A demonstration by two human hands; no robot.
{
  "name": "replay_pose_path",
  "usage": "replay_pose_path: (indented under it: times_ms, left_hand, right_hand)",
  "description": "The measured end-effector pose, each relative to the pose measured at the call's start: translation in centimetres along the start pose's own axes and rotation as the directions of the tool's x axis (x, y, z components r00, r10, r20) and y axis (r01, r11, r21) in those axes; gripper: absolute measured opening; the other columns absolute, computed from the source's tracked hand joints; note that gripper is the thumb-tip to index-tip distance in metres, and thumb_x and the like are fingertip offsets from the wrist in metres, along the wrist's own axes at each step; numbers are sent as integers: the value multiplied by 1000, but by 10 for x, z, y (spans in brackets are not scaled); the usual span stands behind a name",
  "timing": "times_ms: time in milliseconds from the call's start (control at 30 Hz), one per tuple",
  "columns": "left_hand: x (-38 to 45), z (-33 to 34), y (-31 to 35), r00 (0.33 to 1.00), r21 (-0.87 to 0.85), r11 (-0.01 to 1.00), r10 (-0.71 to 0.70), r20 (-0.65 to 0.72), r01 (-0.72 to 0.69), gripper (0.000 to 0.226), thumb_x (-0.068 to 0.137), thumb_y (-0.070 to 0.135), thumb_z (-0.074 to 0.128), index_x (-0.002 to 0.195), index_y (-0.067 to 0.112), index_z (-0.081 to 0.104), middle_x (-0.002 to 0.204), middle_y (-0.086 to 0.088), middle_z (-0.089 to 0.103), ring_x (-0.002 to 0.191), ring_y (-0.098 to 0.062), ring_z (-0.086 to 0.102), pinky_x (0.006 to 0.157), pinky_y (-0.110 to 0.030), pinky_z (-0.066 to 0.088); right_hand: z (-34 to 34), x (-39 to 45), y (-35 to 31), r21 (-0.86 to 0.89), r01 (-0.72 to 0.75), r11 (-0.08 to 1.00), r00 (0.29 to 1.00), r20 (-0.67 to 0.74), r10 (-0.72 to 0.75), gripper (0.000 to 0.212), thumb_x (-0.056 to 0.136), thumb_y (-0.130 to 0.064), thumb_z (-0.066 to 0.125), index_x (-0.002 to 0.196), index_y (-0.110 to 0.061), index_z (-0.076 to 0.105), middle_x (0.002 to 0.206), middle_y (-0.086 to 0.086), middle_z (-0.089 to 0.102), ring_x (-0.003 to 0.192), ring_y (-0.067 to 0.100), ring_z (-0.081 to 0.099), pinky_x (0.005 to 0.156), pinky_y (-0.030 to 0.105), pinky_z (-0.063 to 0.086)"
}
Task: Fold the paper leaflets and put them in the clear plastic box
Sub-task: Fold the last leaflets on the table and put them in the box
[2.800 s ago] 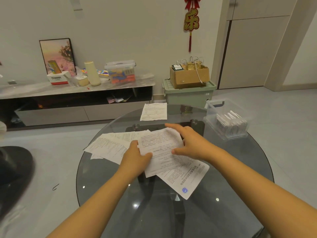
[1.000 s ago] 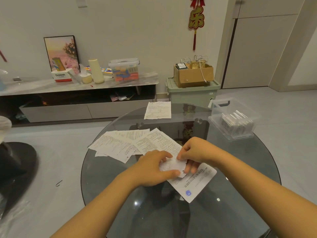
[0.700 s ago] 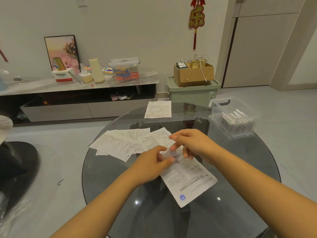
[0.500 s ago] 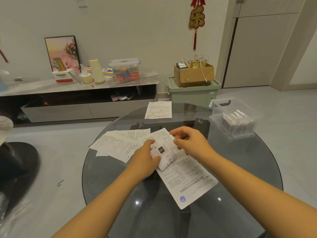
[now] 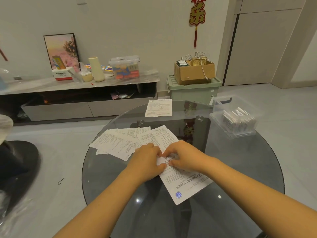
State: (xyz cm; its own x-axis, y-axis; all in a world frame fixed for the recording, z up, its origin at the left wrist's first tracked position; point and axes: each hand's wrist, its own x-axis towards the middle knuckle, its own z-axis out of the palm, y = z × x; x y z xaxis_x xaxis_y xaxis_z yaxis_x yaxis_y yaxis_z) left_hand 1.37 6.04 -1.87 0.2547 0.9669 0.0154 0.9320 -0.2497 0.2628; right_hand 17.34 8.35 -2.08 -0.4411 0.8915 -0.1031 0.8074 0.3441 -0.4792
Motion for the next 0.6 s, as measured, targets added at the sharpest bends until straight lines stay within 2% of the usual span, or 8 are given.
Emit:
replay_pose_path:
  times_ms: [67,133,200,233,300,434,500,600]
  left_hand:
    - [0,-2,1,1000,22,999,24,-20,-23,29,85,39,58,106,18,61,104,2,57,99,-16,52,87,-30,44]
    - [-1,-4,3,999,8,1000,19,-40,-18,21,87,33,53,92,16,64,91,1,61,85,-16,56,73,-28,46]
    - [-1,-5,4,998,-39,999,-17,-61,15,21,89,26,49,77,14,62,74,0,60,68,-15,54,56,-24,39]
    - [0,-5,3,997,-69,997,-40,-68,36,23,90,25,48,75,14,61,69,1,59,65,-15,53,52,-23,36]
    - [1,-6,0,993,-142,987,-82,-90,69,22,93,24,48,84,14,66,75,1,63,70,-15,57,56,-22,39]
    - [8,-6,-8,981,-278,950,-172,-94,140,18,93,19,55,106,17,67,100,2,67,83,-10,58,70,-20,41]
    - [11,-4,-13,975,-315,932,-212,-69,180,20,91,18,59,110,16,67,104,1,67,86,-11,58,74,-21,42]
    - [16,1,-17,965,-289,929,-257,-56,231,26,87,23,65,113,18,66,109,-1,62,101,-15,55,85,-28,47]
  right_hand:
    - [2,1,1,-56,33,998,999,-38,-35,34,88,-23,61,121,-29,62,125,-5,57,118,14,45,100,31,41]
    - [3,2,0,-103,64,993,993,-88,-73,30,91,-21,55,120,-26,63,121,-5,59,116,14,42,97,29,38]
    - [4,4,-1,-91,60,994,986,-148,-73,25,94,-22,52,115,-24,66,116,-4,62,113,13,45,93,28,40]
    - [4,5,-2,-67,57,996,982,-176,-68,24,94,-23,52,113,-24,66,114,-4,64,111,13,47,91,28,41]
    - [7,7,-3,9,32,999,976,-214,-29,23,94,-24,52,114,-23,64,111,-4,64,106,11,52,89,28,45]
    - [13,15,-2,181,-48,982,952,-290,100,24,91,-28,58,115,-26,61,95,-8,61,87,8,56,83,30,50]
    - [16,18,-2,184,-73,980,943,-308,128,29,90,-30,60,118,-28,61,98,-7,60,94,10,55,85,31,50]
    - [20,20,-3,38,-151,988,936,-317,155,36,92,-37,54,128,-30,57,114,-3,54,114,16,43,92,31,42]
